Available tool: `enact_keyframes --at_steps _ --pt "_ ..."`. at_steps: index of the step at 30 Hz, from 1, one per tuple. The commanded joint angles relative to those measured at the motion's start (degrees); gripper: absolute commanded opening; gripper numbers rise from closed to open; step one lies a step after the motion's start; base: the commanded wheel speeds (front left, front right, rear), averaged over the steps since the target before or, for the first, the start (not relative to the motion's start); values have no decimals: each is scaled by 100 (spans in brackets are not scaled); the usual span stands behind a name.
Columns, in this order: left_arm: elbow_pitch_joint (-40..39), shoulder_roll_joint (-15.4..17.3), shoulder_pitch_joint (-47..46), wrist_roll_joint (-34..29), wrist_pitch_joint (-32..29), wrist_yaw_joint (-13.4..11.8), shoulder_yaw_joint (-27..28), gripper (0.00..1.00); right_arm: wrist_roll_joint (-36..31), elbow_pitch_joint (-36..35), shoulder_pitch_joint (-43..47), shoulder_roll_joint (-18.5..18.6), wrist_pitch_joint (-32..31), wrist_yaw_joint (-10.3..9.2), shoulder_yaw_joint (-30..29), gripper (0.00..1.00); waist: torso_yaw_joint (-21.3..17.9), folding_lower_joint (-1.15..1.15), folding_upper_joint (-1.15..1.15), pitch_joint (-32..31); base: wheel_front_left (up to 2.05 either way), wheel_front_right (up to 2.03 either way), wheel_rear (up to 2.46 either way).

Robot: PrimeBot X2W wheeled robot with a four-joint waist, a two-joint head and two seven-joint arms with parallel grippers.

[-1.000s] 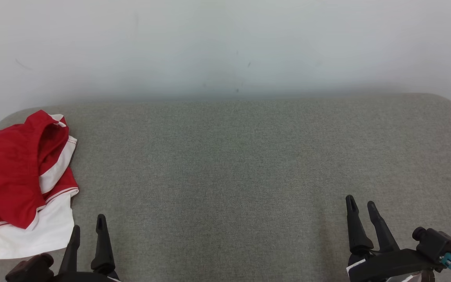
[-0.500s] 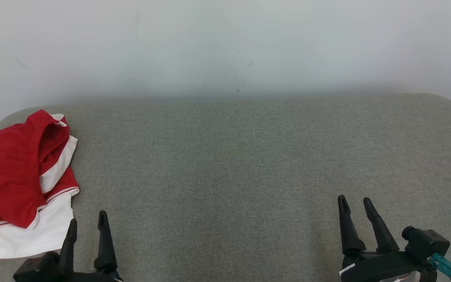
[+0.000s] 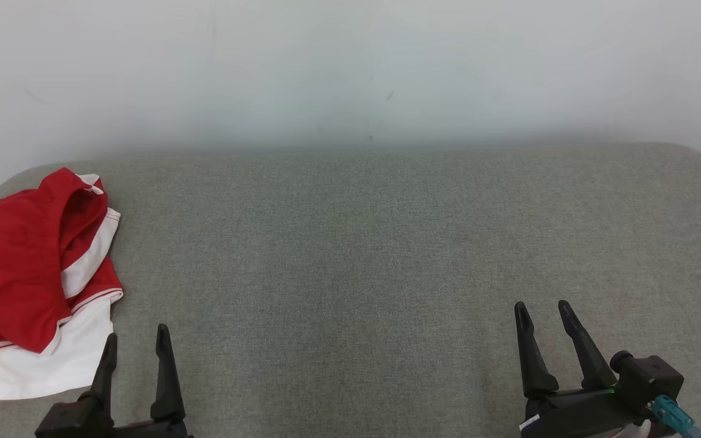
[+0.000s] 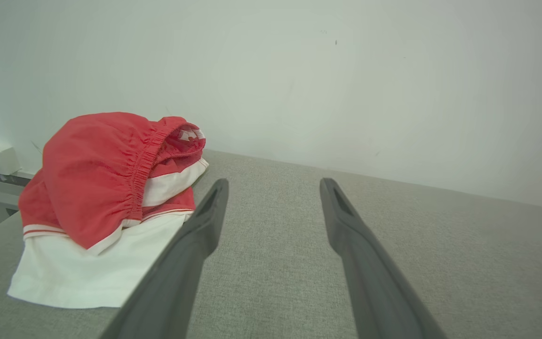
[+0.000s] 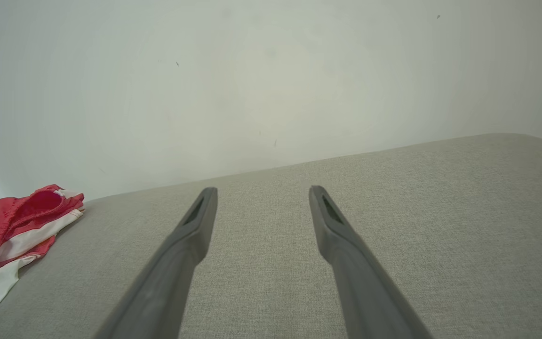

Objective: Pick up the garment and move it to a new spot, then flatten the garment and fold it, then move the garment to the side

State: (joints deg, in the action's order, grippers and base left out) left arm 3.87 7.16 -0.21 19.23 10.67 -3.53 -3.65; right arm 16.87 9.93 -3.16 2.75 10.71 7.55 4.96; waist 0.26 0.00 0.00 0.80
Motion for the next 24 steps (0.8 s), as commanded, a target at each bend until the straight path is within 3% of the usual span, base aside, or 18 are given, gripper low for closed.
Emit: enact_keyframes --at_steps 1,18,24 --pt "-76 25 -4 -198 62 -32 -10 100 -160 -68 33 18 66 -8 24 100 3 0 0 3 0 0 0" --pt "-240 57 114 -983 263 -89 -13 100 -913 -128 81 18 266 -10 -90 100 2 0 0 11 0 0 0" --pt "-285 45 121 -1160 336 20 21 100 -778 -110 87 19 331 -11 -131 100 -3 0 0 22 0 0 0"
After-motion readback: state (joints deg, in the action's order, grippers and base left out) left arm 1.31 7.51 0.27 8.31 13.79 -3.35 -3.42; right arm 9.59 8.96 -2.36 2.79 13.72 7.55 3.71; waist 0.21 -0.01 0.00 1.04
